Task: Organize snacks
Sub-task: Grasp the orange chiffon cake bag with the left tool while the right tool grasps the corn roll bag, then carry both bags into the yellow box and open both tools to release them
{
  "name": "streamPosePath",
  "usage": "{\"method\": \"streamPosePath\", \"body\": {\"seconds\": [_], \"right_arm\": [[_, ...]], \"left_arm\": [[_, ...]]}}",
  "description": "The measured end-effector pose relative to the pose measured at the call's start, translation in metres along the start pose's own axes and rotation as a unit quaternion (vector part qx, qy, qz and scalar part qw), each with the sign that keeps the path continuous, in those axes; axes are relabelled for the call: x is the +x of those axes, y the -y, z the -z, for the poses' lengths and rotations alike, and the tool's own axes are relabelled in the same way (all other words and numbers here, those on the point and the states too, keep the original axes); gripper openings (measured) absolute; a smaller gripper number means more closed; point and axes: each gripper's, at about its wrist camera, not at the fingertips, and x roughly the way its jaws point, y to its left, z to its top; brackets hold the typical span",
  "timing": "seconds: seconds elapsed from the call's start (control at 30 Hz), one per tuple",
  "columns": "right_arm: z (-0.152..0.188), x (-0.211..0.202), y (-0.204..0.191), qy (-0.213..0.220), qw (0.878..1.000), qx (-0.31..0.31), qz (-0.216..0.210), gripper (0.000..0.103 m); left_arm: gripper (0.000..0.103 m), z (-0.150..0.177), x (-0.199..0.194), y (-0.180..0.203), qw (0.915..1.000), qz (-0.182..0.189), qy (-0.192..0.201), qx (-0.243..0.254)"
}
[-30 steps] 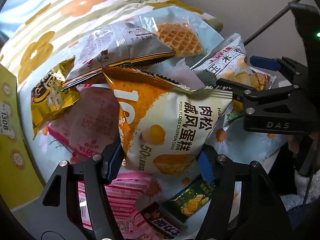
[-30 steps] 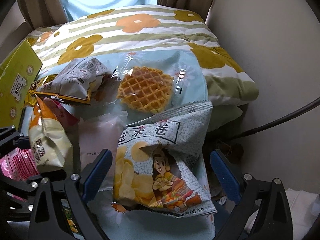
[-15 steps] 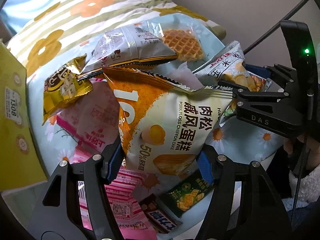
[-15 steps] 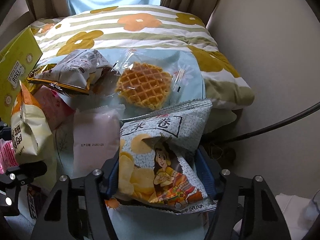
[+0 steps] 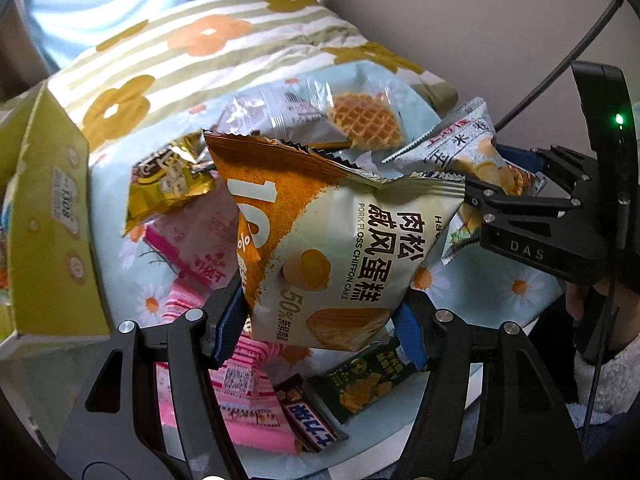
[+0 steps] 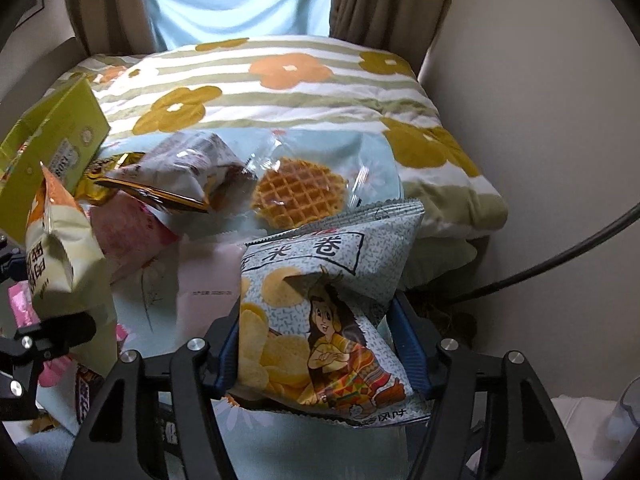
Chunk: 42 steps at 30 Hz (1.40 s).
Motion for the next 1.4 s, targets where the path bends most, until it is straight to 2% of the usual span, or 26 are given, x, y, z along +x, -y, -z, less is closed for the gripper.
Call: {"method": "streamPosePath", "body": {"seconds": [0.37, 0.67, 0.83, 0.97, 1.1, 1.4], "right_arm": [[-0.020, -0.058, -0.012, 0.066, 0.996, -0.028, -0.045, 0.061], [-0.052, -0.096, -0.053, 0.112, 0.986, -0.069, -0.100, 0.061], [-0.077, -0.107, -0.093, 0.131, 0.980, -0.095, -0.112, 0.061], [-0.095, -0.115, -0.132, 0.145, 0.976, -0.106, -0.123, 0.061], [-0.114, -0.120, -0.174, 0.156, 0.974, -0.102, -0.132, 0.061], [-0.147, -0.101, -0.271, 0.141, 0.974, -0.106, -0.145, 0.061]], "left_arm": [[0.061, 0.000, -0.053, -0.002, 0.9964, -0.029, 0.067, -0.042], [0.061, -0.002, -0.116, -0.040, 0.9840, -0.070, 0.125, -0.106], [0.061, -0.001, -0.155, -0.083, 0.9736, -0.088, 0.164, -0.132], [0.061, 0.003, -0.182, -0.135, 0.9664, -0.097, 0.185, -0.150], [0.061, 0.008, -0.196, -0.192, 0.9647, -0.101, 0.183, -0.160], [0.061, 0.030, -0.197, -0.318, 0.9635, -0.102, 0.157, -0.191]]}}
